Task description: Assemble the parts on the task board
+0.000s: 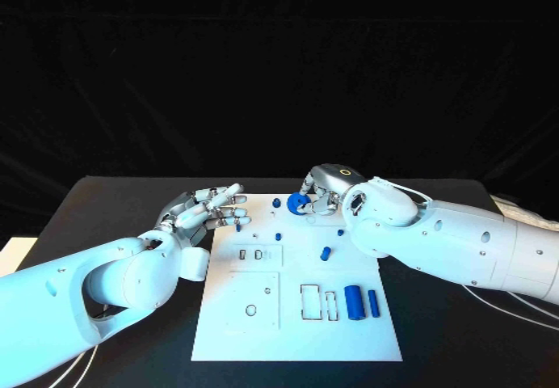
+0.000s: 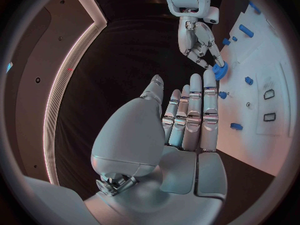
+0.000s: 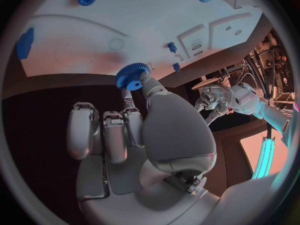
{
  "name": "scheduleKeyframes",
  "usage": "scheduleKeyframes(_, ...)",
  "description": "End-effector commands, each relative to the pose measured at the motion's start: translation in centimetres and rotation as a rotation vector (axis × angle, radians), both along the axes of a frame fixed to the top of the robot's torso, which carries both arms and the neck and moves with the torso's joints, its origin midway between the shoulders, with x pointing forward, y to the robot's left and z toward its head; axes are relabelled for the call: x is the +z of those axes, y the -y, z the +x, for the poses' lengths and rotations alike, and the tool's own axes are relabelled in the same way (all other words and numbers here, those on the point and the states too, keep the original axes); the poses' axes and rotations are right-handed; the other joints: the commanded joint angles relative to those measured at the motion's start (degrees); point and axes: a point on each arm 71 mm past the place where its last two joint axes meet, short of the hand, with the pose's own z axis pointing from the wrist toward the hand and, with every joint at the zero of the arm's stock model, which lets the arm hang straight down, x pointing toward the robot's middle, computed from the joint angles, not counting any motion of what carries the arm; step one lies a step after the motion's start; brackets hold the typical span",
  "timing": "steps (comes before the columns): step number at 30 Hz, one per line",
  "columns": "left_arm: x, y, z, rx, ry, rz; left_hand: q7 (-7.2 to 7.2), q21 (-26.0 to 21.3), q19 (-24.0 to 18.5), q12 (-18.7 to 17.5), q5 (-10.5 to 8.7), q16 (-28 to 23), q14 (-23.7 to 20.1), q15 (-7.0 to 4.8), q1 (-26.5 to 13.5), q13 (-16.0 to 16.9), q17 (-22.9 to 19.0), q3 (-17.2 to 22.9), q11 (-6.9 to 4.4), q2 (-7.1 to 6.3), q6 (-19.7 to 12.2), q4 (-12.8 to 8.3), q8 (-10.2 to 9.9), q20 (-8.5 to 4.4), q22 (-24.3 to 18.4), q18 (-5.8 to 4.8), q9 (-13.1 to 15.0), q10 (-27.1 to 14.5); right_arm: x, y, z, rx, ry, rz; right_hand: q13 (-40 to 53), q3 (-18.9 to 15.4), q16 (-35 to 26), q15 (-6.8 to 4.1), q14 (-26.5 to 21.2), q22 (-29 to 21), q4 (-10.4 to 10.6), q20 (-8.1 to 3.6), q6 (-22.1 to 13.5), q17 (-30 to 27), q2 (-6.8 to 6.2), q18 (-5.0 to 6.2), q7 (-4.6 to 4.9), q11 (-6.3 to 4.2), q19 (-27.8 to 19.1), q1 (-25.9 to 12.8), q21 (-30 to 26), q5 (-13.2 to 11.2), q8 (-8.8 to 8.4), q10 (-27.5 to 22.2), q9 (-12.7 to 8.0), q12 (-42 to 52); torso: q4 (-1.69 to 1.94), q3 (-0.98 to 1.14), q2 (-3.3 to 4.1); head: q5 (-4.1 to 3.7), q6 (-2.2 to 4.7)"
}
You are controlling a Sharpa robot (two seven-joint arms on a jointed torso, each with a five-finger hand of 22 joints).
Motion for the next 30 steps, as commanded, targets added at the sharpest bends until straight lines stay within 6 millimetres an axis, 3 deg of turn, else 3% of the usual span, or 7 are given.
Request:
scheduleKeyframes(1, 0.2, 0.2, 0.0, -0.02, 0.009, -0.009, 0.06, -0.3, 0.4, -0.3, -0.24, -0.2, -0.3, 0.11, 0.6, 0.0, 0.0, 0.0, 0.11, 0.01, 0.1, -0.2, -0.2, -0.01, 0.1, 0.91, 0.0, -0.1, -0.1, -1.1, 0.1, 0.025, 0.023, -0.009, 5.2, 0.2, 0.4, -0.37, 5.5, 0.0, 0.0, 0.06, 0.8, 12.6, 0.33, -1.12, -0.6, -0.27, 0.3, -0.3, 0.3, 0.1, 0.14, 0.3, 0.2, 0.1, -0.03, 0.02, 0.06, 0.52, 0.0)
scheduleKeyframes(10, 0.2, 0.4, 0.0, -0.024, 0.009, -0.01, 0.05, -0.3, 0.4, -0.3, -0.24, -0.2, -0.3, 0.1, 0.6, 0.0, 0.1, 0.0, 0.11, 0.08, 0.1, -0.3, -0.2, -0.02, 0.1, 0.91, 0.0, -0.1, -1.3, -3.8, 0.2, 0.07, -0.005, -0.017, 5.1, 0.3, 0.3, -0.37, 5.4, -0.1, 0.0, 0.05, 0.8, 12.4, 0.33, -1.11, -0.59, -0.26, 0.3, -0.3, 0.3, 0.1, 0.06, 0.3, 0.2, 0.0, -0.07, 0.02, 0.03, 1.06, -0.29)
scheduleKeyframes(14, 0.2, 0.4, 0.0, -0.025, 0.009, -0.011, 0.05, -0.3, 0.4, -0.3, -0.24, -0.2, -0.3, 0.1, 0.6, 0.0, 0.1, 0.0, 0.11, 0.08, 0.1, -0.3, -0.2, -0.02, 0.1, 0.91, 0.0, -0.1, -2.0, -4.5, 0.3, 0.075, -0.022, -0.018, 5.0, 0.5, 0.3, -0.35, 5.4, -0.1, 0.0, 0.04, 0.6, 12.3, 0.3, -1.11, -0.52, -0.22, 0.3, -0.4, 0.3, 0.1, -0.13, 0.2, 0.1, -0.1, -0.15, 0.05, 0.04, 1.45, -0.4)
scheduleKeyframes(30, 0.2, 0.6, 0.0, -0.029, 0.008, -0.012, 0.05, -0.3, 0.4, -0.3, -0.24, -0.2, -0.3, 0.1, 0.6, 0.0, 0.1, 0.0, 0.11, 0.08, 0.1, -0.3, -0.2, -0.02, 0.1, 0.91, 0.0, -0.1, -3.6, -5.9, 0.7, 0.076, -0.054, -0.017, 1.8, 0.6, 0.0, 0.2, 5.3, -1.5, 0.6, 0.41, -1.1, 11.7, -0.96, -0.87, 0.32, 0.5, -0.6, -2.0, -0.4, -0.5, -1.68, -2.1, -0.3, -4.0, -0.24, 0.07, 0.04, 1.47, -0.48)
